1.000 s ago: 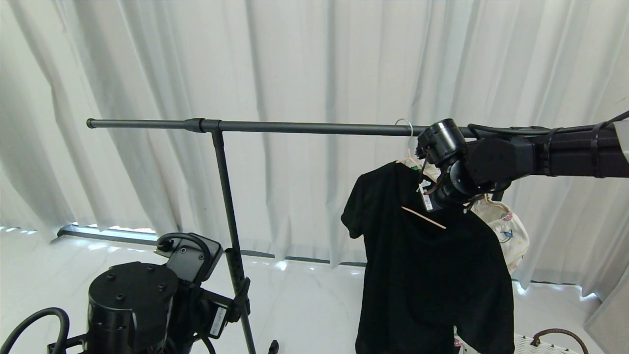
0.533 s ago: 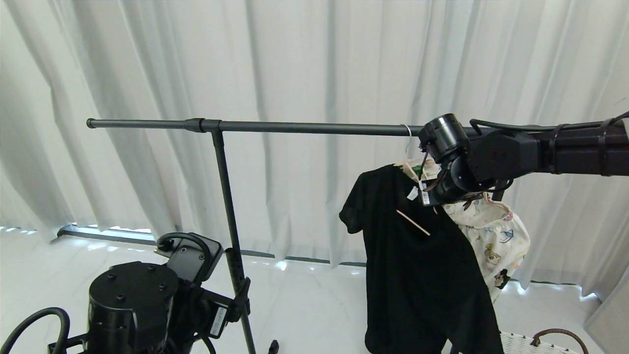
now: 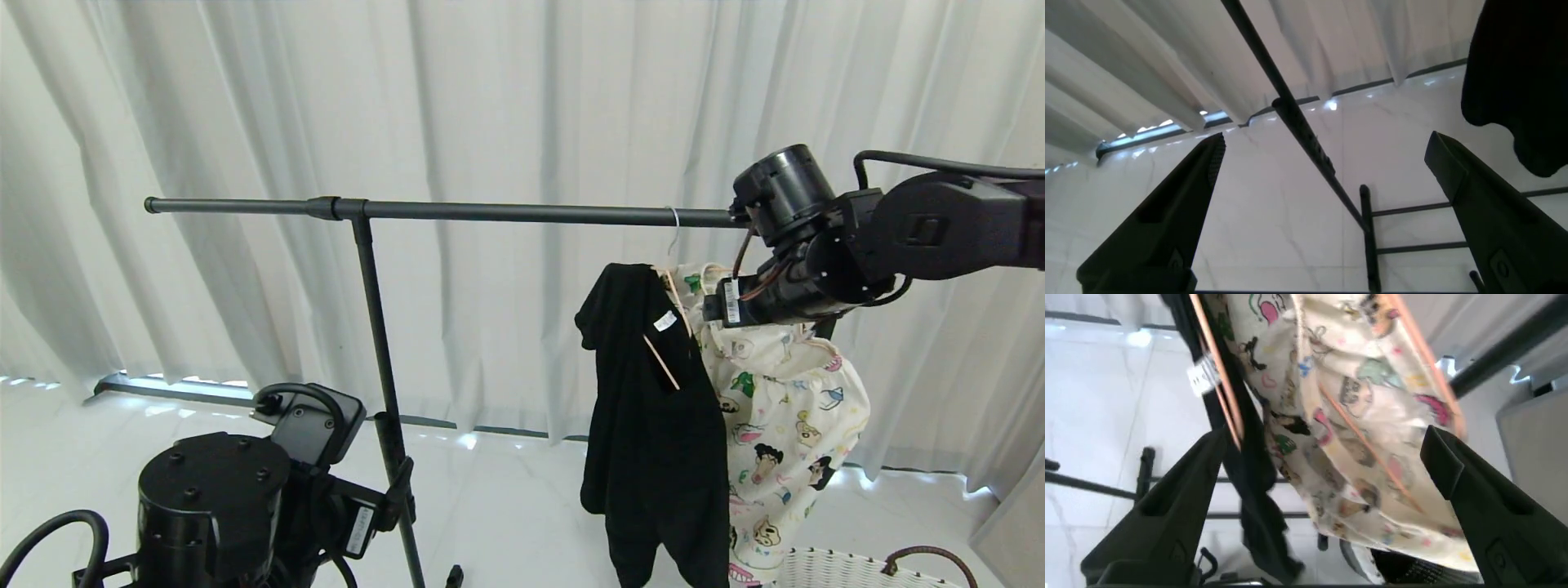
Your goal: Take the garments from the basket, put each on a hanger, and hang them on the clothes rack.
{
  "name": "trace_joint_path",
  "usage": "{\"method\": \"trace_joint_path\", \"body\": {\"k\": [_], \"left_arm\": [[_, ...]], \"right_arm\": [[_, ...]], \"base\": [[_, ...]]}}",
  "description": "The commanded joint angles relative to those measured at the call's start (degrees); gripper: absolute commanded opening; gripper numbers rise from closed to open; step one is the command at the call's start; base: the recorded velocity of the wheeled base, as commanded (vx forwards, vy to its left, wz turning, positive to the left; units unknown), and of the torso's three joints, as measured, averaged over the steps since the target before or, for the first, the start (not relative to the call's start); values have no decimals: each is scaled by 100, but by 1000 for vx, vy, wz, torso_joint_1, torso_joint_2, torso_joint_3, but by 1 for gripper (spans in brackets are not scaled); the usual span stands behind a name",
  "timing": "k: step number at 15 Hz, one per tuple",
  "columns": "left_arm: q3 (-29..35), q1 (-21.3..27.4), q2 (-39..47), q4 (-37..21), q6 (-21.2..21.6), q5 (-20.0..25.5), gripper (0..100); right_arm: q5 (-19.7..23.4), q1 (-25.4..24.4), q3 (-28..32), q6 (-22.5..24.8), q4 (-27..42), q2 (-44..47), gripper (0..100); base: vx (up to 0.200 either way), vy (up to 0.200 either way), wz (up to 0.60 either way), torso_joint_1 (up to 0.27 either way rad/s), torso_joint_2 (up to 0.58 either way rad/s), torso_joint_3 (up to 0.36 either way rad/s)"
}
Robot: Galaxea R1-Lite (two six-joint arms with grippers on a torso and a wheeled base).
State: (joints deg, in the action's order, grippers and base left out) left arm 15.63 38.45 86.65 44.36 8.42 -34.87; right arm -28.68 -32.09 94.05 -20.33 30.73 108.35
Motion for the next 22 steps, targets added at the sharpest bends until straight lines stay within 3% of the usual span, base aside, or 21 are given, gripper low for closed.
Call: {"method": "trace_joint_path", "body": {"k": [1,3,5,7,9,11,13,16,18,22], "left_arm": [[-7,-83,-105,2,10,-3,100],[10,-268,-131,2,19,-12,100],[186,-619,-359,11,116,-3,100],[327,-1147,-606,11,344,94,100],[248,-1419,-948,-6,397,437,100],[90,-1507,-1098,-6,564,472,100],[63,-1525,-1150,-6,581,463,100],[-16,-1841,-1150,-6,581,472,100],[-34,-1920,-1142,-6,590,463,100],[-192,-2043,-1133,-6,581,463,100]], "right_arm": [[-23,115,-449,381,750,-1149,100],[-111,458,-581,618,1198,-1677,100],[-498,1152,-1135,1304,1189,-2239,100],[-454,1539,-1776,1655,882,-2819,100],[135,1741,-2356,1699,82,-3250,100],[601,1943,-2840,1946,-727,-3443,100],[741,2004,-3235,2236,-1588,-3461,100],[1005,2013,-4096,3062,-3346,-3470,100],[1005,2013,-4290,3211,-3776,-3461,100],[970,2057,-4351,3229,-3794,-3470,100]], "base": [[0,0,0,0,0,0],[0,0,0,0,0,0],[0,0,0,0,0,0],[0,0,0,0,0,0],[0,0,0,0,0,0],[0,0,0,0,0,0],[0,0,0,0,0,0],[0,0,0,0,0,0],[0,0,0,0,0,0],[-150,0,0,7,4,-1]]}}
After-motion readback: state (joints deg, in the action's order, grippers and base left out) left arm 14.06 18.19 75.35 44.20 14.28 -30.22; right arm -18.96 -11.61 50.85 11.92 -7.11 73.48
